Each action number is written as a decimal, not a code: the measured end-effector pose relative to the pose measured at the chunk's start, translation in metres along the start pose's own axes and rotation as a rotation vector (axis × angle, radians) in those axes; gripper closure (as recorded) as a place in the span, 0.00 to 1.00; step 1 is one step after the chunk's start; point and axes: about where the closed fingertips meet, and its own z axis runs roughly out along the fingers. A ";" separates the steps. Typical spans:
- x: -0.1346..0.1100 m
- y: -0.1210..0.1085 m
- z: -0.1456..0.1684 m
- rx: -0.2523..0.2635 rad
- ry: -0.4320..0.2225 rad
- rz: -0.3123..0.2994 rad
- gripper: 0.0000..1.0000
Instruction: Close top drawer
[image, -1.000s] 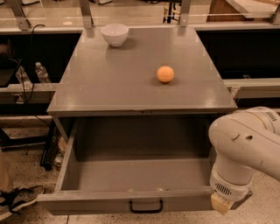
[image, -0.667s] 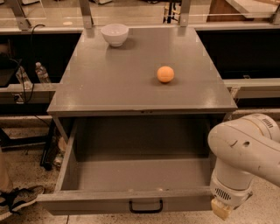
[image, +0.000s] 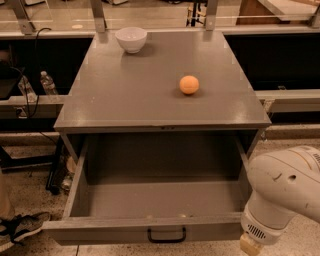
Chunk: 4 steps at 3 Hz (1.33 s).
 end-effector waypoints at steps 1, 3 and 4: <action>-0.025 0.003 0.002 0.005 -0.122 -0.047 1.00; -0.047 0.004 0.000 0.031 -0.188 -0.083 1.00; -0.063 -0.008 -0.002 0.050 -0.239 -0.075 1.00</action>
Offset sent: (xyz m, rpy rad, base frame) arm 0.0467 0.0564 -0.0084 0.1708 -0.2103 0.1044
